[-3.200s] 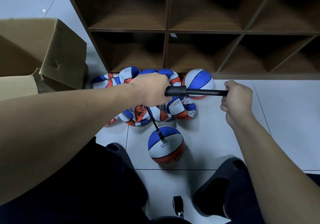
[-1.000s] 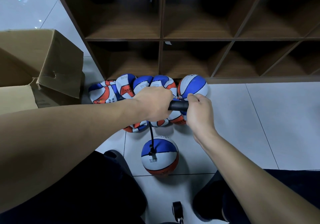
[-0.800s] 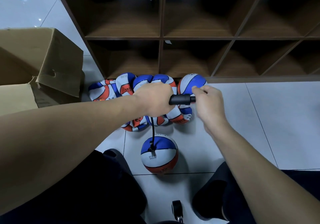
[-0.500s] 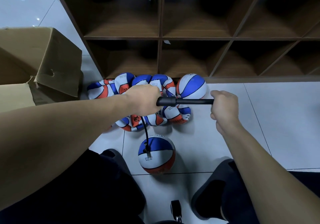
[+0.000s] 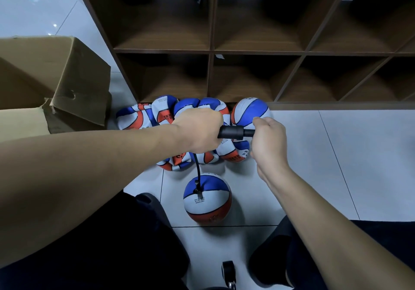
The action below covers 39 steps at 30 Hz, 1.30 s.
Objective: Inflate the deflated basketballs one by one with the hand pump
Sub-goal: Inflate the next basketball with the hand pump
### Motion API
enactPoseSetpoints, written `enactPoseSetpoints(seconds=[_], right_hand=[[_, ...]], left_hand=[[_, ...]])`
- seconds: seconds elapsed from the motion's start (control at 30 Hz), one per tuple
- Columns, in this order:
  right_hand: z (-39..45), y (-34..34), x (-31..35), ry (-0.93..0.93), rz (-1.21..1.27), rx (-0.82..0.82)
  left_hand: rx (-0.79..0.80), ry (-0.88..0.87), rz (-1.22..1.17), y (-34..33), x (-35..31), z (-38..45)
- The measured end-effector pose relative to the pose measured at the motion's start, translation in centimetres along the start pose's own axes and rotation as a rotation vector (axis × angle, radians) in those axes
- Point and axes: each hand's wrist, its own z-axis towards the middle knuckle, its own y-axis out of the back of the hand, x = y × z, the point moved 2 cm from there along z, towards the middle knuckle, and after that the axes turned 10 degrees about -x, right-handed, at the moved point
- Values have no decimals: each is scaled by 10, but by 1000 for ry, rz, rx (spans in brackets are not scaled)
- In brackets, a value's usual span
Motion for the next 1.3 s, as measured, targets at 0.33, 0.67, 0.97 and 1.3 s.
enactPoseSetpoints(seconds=[0.33,0.67,0.97,1.3], right_hand=[[-8,-10,-10,-20,-18,45],[40,39,-14,-85,23,-41],[19,26,-17,-119,2,-179],[-9,-6,-21,-101,41,-75]], left_hand=[[-6,-53,38,-3,-6,1],[20,-22,64,-4,23,5],[-23,-25,132,-7,7,3],[17,-15,80,-8,1,-7]])
